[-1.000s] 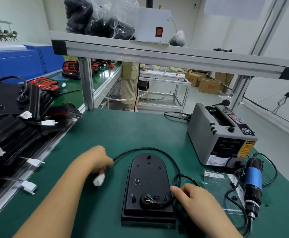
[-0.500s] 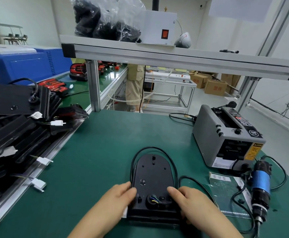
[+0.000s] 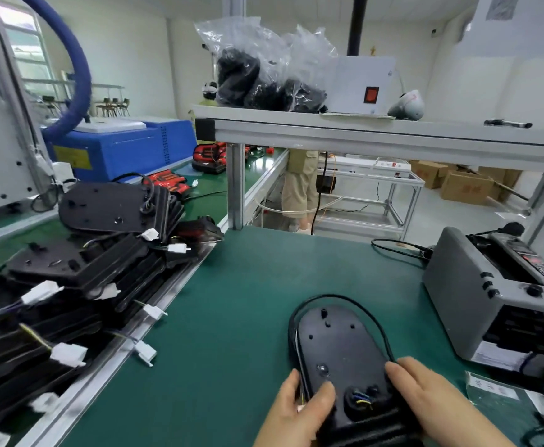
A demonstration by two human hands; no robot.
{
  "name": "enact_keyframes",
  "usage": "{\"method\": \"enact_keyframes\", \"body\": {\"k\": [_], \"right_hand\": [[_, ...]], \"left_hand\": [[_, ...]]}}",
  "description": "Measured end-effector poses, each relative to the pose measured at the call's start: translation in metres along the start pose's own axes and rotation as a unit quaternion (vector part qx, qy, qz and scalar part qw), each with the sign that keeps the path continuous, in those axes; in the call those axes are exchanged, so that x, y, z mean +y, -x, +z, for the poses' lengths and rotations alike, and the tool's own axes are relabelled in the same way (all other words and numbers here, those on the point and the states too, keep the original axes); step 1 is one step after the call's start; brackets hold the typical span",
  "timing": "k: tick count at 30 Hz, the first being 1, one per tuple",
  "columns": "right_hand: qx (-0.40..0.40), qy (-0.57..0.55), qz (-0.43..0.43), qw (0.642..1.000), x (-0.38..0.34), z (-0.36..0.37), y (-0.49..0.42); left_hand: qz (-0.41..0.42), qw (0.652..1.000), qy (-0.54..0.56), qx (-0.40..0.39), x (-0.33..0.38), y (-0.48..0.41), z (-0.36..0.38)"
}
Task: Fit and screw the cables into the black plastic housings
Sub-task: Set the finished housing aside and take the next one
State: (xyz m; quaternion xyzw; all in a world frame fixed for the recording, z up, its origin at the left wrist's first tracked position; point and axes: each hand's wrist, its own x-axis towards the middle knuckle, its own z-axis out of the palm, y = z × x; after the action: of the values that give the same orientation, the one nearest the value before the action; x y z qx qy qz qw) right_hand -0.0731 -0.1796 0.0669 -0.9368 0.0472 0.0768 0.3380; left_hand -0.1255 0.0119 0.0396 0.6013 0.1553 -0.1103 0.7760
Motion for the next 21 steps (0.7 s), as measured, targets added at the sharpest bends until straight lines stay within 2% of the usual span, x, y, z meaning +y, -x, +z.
{"method": "enact_keyframes", "body": {"k": [4,8,14,18,21], "right_hand": [[-0.018,0.053,-0.042,0.998,-0.008,0.000,-0.012],[-0.006,0.008,-0.073,0.997,-0.013,0.000,-0.022],[-0.025,-0.028,-0.096,0.995,-0.018,0.000,-0.032],[0.028,-0.056,-0.123,0.990,-0.049,-0.006,-0.037],[0.052,-0.065,-0.217,0.973,-0.095,-0.016,-0.038]], "left_hand": [[0.000,0.998,0.040,0.044,-0.003,-0.003,0.006],[0.005,0.995,0.073,0.068,-0.004,-0.006,0.008],[-0.008,0.981,0.178,0.082,0.000,-0.013,0.017],[0.032,0.944,0.311,0.108,0.019,-0.016,0.026],[0.115,0.928,0.335,0.113,0.048,-0.024,0.027]]}}
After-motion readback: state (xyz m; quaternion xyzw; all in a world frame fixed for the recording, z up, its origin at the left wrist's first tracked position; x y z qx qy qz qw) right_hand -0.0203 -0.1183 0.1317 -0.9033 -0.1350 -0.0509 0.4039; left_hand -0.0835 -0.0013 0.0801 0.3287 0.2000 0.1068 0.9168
